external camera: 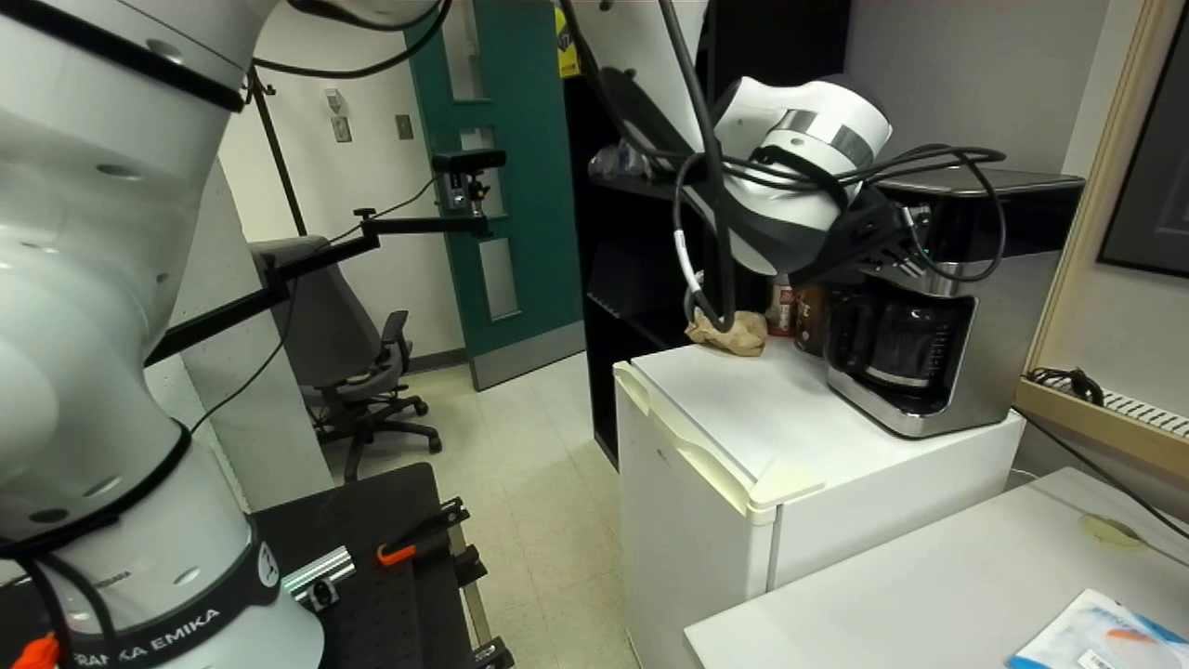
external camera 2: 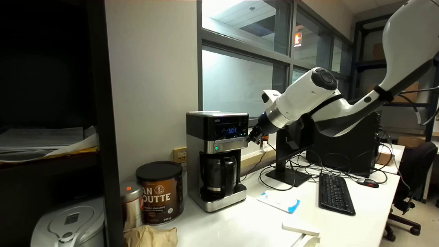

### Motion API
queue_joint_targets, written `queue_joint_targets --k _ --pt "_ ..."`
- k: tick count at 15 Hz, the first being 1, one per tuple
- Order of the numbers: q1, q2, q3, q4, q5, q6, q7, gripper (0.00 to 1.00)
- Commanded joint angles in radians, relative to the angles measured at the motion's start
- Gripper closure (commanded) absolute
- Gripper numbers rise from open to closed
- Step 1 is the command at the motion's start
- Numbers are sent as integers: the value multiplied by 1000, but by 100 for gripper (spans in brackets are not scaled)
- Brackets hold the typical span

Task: Press a button on the coffeemaker

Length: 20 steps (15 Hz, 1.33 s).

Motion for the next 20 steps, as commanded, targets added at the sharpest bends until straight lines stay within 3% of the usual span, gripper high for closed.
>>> queue_joint_targets --k 1,9,15,20 --pt "7 21 -5 52 -31 14 43 100" --pt "5 3 0 14 -19 18 24 100" --pt "8 -139 21 -269 -2 29 -16 100" --pt "4 -246 37 -440 -12 78 -27 100"
